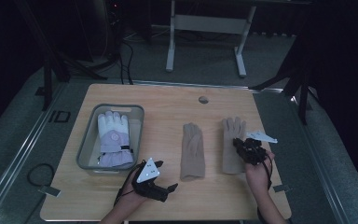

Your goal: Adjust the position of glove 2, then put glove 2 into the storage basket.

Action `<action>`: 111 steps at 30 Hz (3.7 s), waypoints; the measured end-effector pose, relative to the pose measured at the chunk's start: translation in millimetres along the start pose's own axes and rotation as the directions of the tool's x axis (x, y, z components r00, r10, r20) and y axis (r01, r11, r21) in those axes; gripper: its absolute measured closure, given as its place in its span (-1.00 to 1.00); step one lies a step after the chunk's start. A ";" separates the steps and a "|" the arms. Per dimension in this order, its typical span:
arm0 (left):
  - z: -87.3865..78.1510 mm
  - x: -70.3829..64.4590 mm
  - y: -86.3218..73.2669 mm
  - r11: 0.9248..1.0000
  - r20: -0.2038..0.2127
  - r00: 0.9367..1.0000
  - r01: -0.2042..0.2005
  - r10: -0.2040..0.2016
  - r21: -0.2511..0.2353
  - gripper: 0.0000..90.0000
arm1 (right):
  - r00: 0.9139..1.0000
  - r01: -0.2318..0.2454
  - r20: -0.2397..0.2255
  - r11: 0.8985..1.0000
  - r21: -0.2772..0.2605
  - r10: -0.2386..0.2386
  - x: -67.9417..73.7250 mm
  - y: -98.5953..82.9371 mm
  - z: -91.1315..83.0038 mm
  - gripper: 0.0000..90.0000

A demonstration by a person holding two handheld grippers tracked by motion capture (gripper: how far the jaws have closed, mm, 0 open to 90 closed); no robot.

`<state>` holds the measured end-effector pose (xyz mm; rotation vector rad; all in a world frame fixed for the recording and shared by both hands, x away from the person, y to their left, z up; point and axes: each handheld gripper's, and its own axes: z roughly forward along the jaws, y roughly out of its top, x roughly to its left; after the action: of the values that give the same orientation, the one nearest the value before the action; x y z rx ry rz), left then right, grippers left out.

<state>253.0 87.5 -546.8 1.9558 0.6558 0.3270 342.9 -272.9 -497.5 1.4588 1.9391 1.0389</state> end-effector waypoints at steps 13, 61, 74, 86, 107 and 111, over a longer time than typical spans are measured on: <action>-1.3 1.3 0.0 1.000 -0.004 1.000 0.002 -0.002 -0.003 -0.91 | 0.998 -0.004 -0.061 0.998 -0.065 0.000 33.3 30.3 -8.8 0.87; -1.9 2.0 0.6 1.000 0.014 1.000 0.015 -0.015 -0.009 -0.90 | 0.986 -0.009 -0.167 0.993 0.114 0.028 120.7 -14.7 61.9 0.81; 3.5 0.6 -1.1 0.999 0.018 0.999 0.036 -0.036 0.001 -0.90 | 0.967 0.069 -0.250 0.993 0.092 -0.044 107.8 -10.2 58.7 0.06; 5.9 2.8 0.2 0.999 0.044 0.998 0.048 -0.049 0.006 -0.89 | 0.867 0.159 -0.478 0.987 -0.004 -0.142 60.1 1.2 41.1 -0.68; 23.5 2.3 13.0 0.997 0.080 0.997 0.015 -0.021 0.080 -0.67 | 0.842 0.252 -0.502 0.967 0.043 -0.197 51.5 14.7 52.7 -0.40; 31.1 -0.3 18.2 0.996 0.099 0.995 -0.033 0.024 0.085 -0.58 | 0.859 0.240 -0.473 0.970 0.040 -0.193 50.6 29.7 63.9 -0.31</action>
<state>273.6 58.0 -544.9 2.0521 0.5875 0.2220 393.2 -203.0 -508.1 1.0616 2.4565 1.2909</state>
